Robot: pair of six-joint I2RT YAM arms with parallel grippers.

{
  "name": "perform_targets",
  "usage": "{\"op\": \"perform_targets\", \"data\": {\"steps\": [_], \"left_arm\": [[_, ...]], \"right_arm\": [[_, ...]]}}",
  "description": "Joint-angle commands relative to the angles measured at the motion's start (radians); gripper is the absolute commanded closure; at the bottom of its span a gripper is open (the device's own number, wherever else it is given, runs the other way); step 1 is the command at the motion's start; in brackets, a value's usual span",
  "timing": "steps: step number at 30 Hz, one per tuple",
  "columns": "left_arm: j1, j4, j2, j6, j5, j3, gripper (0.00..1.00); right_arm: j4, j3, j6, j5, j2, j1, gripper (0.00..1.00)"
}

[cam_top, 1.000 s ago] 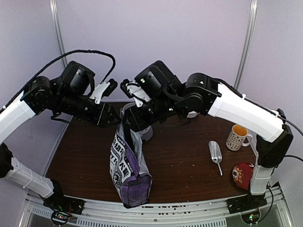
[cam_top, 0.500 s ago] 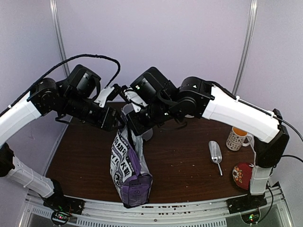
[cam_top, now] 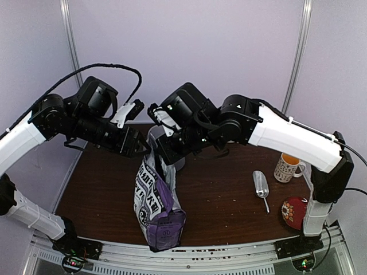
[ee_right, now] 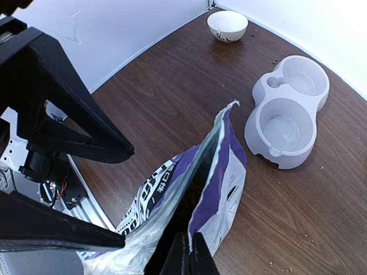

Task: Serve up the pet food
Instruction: Adjust the pet food bag at the corner of the board.

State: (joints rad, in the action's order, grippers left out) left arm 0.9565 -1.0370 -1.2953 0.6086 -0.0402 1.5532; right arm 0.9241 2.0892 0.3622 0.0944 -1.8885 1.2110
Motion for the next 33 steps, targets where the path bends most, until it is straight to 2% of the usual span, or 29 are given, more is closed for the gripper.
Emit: {"op": "perform_targets", "data": {"steps": [1,6,9,15,18,23,27,33], "left_arm": [[0.005,0.055,0.004,0.008,-0.039,0.043,0.46],[0.025,0.057,-0.025,0.001,-0.032,0.056,0.46],[0.025,0.057,-0.047,0.001,-0.012,0.053,0.53],[0.025,0.068,-0.085,0.003,0.004,0.048,0.76],[0.025,0.068,-0.094,0.002,0.005,0.046,0.99],[0.025,-0.037,-0.100,-0.006,0.085,0.103,1.00],[0.025,-0.219,-0.115,-0.028,0.202,0.227,1.00],[0.025,-0.449,-0.189,-0.072,0.280,0.433,1.00]], "right_arm": [[0.021,-0.017,-0.004,0.056,0.032,-0.011,1.00],[0.017,-0.017,-0.002,0.053,0.032,-0.012,1.00],[0.017,-0.018,0.000,0.053,0.034,-0.012,1.00],[0.021,-0.031,0.003,0.067,0.049,-0.013,1.00],[0.024,-0.046,0.006,0.077,0.058,-0.015,1.00],[0.060,-0.029,0.006,0.123,0.071,-0.023,1.00],[0.100,-0.029,0.012,0.184,0.096,-0.031,1.00],[0.156,-0.029,0.052,0.248,0.115,-0.031,1.00]]}}
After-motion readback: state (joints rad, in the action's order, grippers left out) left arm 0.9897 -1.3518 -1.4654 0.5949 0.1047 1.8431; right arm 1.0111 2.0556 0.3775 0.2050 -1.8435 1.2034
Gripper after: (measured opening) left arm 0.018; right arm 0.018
